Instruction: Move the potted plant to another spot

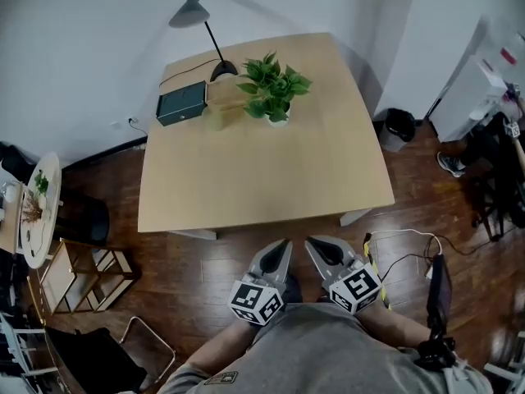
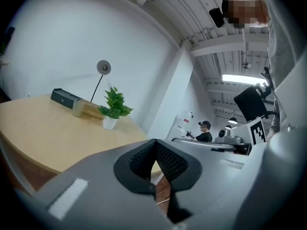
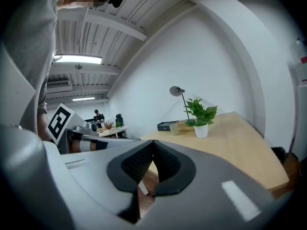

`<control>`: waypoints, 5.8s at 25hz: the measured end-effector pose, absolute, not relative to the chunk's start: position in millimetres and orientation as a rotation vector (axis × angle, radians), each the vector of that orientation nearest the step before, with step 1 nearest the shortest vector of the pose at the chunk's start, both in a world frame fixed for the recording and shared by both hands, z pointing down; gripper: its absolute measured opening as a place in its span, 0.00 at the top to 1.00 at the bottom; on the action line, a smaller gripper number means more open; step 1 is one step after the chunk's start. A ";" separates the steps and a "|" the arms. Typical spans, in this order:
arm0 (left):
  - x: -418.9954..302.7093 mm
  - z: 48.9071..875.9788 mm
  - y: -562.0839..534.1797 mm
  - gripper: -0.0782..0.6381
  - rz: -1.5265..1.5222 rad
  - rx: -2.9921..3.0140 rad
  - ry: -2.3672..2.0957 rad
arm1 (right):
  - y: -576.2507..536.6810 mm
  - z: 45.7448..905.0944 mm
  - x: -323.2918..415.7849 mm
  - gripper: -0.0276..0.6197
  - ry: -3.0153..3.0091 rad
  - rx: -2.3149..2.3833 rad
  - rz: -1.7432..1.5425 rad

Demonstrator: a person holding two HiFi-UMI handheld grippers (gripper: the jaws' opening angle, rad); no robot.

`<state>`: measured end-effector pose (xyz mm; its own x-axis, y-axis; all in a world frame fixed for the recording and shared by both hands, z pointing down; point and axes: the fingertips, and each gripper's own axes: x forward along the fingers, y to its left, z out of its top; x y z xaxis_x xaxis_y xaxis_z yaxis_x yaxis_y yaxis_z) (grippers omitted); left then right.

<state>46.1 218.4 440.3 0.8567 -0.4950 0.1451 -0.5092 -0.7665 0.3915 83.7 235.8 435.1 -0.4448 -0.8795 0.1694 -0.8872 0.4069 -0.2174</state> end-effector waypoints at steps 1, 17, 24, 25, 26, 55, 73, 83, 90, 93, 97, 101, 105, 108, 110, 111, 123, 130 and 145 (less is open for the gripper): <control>46.0 438.4 204.3 0.89 0.049 2.609 -0.732 | 221.8 432.5 83.5 0.95 -2.606 1.648 0.428; 47.1 424.5 48.7 0.89 0.047 2.634 -0.644 | 68.6 417.0 95.1 0.95 -2.505 1.769 0.395; 76.8 426.4 14.4 0.89 0.060 2.629 -0.692 | 33.5 421.1 119.4 0.95 -2.542 1.707 0.400; 80.5 426.0 9.7 0.89 0.061 2.625 -0.707 | 29.2 421.0 123.4 0.95 -2.548 1.692 0.397; 84.2 425.7 3.9 0.89 0.064 2.626 -0.719 | 23.7 420.6 128.0 0.95 -2.553 1.683 0.393; 149.5 441.8 -160.2 0.89 0.134 2.671 -0.872 | -141.0 437.3 210.7 0.95 -2.520 1.700 0.330; 145.9 584.6 -166.2 0.89 0.399 2.452 -0.940 | -135.2 572.0 239.7 0.95 -2.388 1.622 0.622; 149.2 594.4 -167.0 0.89 0.429 2.464 -0.970 | -134.7 585.9 241.7 0.95 -2.391 1.583 0.637; 149.2 603.1 -175.0 0.89 0.522 2.565 -1.003 | -142.0 597.5 236.4 0.84 -2.389 1.467 0.587; 154.1 607.2 -177.7 0.68 0.545 2.606 -0.944 | -147.4 602.0 231.5 0.66 -2.405 1.391 0.569; 159.2 608.0 -179.0 0.56 0.570 2.663 -0.866 | -158.2 605.3 226.1 0.51 -2.411 1.319 0.518; 164.6 611.2 -172.3 0.49 0.611 2.759 -0.823 | -170.9 609.7 220.1 0.44 -2.425 1.244 0.436; 160.1 613.7 -186.4 0.41 0.641 2.806 -0.875 | -180.6 612.7 215.7 0.41 -2.433 1.192 0.385; 159.4 606.8 -200.5 0.40 0.618 2.822 -0.884 | -183.3 612.2 214.3 0.38 -2.434 1.163 0.358; 163.0 602.8 -205.5 0.37 0.623 2.860 -0.855 | -185.0 611.3 214.5 0.36 -2.437 1.150 0.338; 165.0 602.1 -207.0 0.37 0.632 2.882 -0.836 | -186.1 611.3 214.8 0.36 -2.439 1.144 0.330; 175.5 600.8 -217.5 0.28 0.837 3.064 -0.627 | -194.0 610.3 214.6 0.28 -2.421 0.999 0.141; 184.8 604.9 -212.5 0.32 0.965 3.149 -0.507 | -193.4 611.0 211.9 0.30 -2.371 0.881 0.018; 180.2 599.5 -206.3 0.38 0.961 3.124 -0.526 | -192.6 599.1 208.8 0.41 -2.378 0.877 -0.007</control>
<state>180.2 -206.3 599.5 0.7827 -0.3465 0.5170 -0.2489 -0.9356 -0.2502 208.8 -192.6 599.1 -0.6034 -0.5930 0.5331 -0.5899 0.7818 0.2019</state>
